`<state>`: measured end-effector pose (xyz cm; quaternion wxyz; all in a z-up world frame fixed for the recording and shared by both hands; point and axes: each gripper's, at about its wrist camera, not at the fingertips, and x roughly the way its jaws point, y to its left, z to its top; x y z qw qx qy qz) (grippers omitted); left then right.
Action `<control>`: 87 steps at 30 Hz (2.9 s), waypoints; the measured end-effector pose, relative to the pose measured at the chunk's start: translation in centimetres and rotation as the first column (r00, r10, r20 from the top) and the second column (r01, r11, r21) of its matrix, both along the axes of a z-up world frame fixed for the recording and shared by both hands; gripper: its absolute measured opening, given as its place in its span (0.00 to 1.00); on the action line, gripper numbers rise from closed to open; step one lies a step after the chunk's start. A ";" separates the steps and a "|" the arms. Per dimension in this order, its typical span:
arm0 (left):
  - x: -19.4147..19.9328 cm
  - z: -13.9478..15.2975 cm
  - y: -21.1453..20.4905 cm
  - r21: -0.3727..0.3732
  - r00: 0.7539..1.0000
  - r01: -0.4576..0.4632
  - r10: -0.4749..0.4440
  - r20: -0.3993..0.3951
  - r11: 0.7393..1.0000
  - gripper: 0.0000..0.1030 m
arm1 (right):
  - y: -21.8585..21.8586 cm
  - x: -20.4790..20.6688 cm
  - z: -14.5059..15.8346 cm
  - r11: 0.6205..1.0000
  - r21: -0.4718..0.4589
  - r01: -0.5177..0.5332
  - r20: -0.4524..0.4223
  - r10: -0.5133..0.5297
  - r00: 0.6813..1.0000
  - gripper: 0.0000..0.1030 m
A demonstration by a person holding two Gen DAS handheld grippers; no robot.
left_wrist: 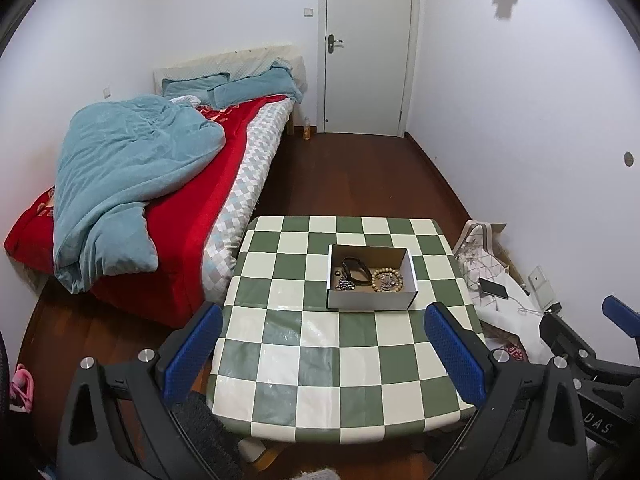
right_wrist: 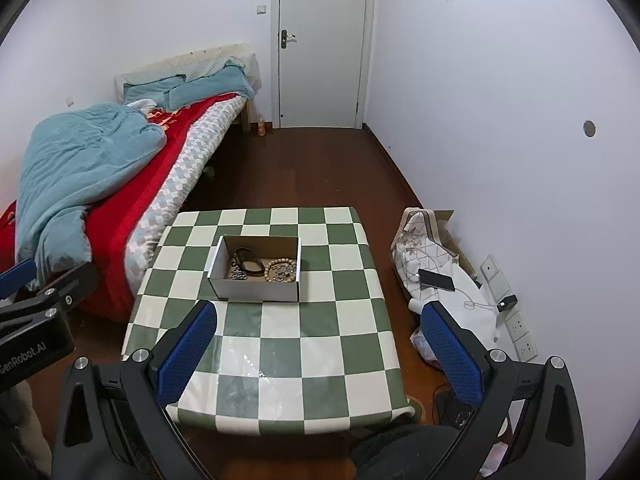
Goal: Organize jewelry
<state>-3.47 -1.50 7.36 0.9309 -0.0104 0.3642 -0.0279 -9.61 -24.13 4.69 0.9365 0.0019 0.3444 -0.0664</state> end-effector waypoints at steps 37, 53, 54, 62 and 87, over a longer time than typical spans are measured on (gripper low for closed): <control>8.9 -2.1 -1.9 0.066 0.995 -0.046 0.052 -0.091 0.997 1.00 | -1.9 11.6 -1.1 0.999 0.003 0.053 -0.067 -0.053 0.996 1.00; 11.0 -2.9 -2.4 0.071 0.991 -0.059 0.067 -0.116 0.996 1.00 | -1.5 15.2 -3.5 0.999 0.011 0.030 -0.145 -0.028 0.989 1.00; 11.0 -3.0 -2.3 0.072 0.991 -0.059 0.067 -0.116 0.996 1.00 | -1.4 15.2 -3.5 1.000 0.009 0.026 -0.148 -0.025 0.989 1.00; 11.1 -3.1 -1.9 0.075 0.990 -0.068 0.076 -0.118 0.995 1.00 | -1.0 15.2 -3.3 1.000 -0.004 0.012 -0.153 -0.012 0.988 1.00; 10.6 -3.1 -0.8 0.099 0.990 -0.084 0.095 -0.108 0.991 1.00 | -0.2 14.9 -2.7 1.000 -0.006 -0.003 -0.143 0.002 0.990 1.00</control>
